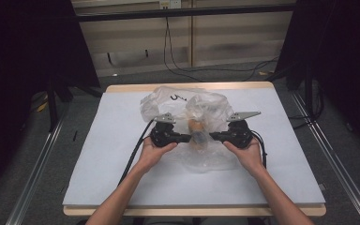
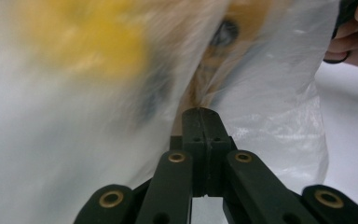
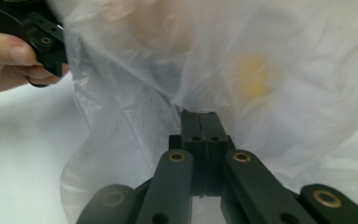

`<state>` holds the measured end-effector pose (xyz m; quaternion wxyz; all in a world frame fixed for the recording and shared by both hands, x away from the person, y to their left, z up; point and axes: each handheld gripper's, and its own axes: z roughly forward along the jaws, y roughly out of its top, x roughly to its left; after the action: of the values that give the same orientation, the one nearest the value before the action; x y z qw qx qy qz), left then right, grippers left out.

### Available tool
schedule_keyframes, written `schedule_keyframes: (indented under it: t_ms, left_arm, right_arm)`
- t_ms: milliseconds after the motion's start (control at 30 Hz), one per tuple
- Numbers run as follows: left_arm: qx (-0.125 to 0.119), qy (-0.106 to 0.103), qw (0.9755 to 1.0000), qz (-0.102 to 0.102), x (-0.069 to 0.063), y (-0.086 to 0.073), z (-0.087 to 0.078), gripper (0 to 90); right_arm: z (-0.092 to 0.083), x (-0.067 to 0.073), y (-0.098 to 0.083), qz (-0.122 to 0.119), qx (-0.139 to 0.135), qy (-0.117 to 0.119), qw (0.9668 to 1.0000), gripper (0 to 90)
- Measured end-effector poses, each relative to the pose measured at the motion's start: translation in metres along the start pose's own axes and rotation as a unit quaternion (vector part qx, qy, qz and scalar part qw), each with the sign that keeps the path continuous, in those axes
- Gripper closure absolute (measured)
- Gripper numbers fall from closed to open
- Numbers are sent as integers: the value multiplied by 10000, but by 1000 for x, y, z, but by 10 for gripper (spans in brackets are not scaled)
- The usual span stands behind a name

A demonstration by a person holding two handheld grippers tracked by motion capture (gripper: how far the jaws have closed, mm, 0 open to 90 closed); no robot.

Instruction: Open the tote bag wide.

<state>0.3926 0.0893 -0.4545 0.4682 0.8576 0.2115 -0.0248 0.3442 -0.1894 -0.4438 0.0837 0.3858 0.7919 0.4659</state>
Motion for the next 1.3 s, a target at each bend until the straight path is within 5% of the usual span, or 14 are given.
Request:
schedule_keyframes:
  t_ms: [400,433,467,633,833,1033,1133,1200,1300]
  left_arm:
    - [207,115,9997,-95,15,-18,1,900]
    - [284,110,9992,-252,14,-21,0,900]
    - [307,143,9994,-102,17,-22,1,900]
    - [422,164,9989,-95,20,-28,3,900]
    - [500,209,9979,-352,22,-35,3,900]
    - [697,209,9973,-66,17,-37,-4,900]
    - [717,227,9972,-44,14,-40,-10,900]
    - [541,215,9981,-176,13,-39,-16,900]
    - [359,166,9992,-43,6,-34,-27,900]
  right_arm:
    - [1,-18,-21,149,137,-148,9997,900]
    - [2,-18,-23,103,187,-171,9996,900]
    - [3,-19,-24,93,246,-187,9995,900]
    - [5,-26,-31,97,508,-308,9982,900]
    - [7,-31,-41,78,715,-292,9970,900]
    - [2,-30,-43,55,792,-303,9964,900]
    - [-4,-27,-44,181,721,-234,9970,900]
    - [-8,-20,-39,39,545,-169,9984,900]
    - [-19,-9,-32,-47,258,-34,9997,900]
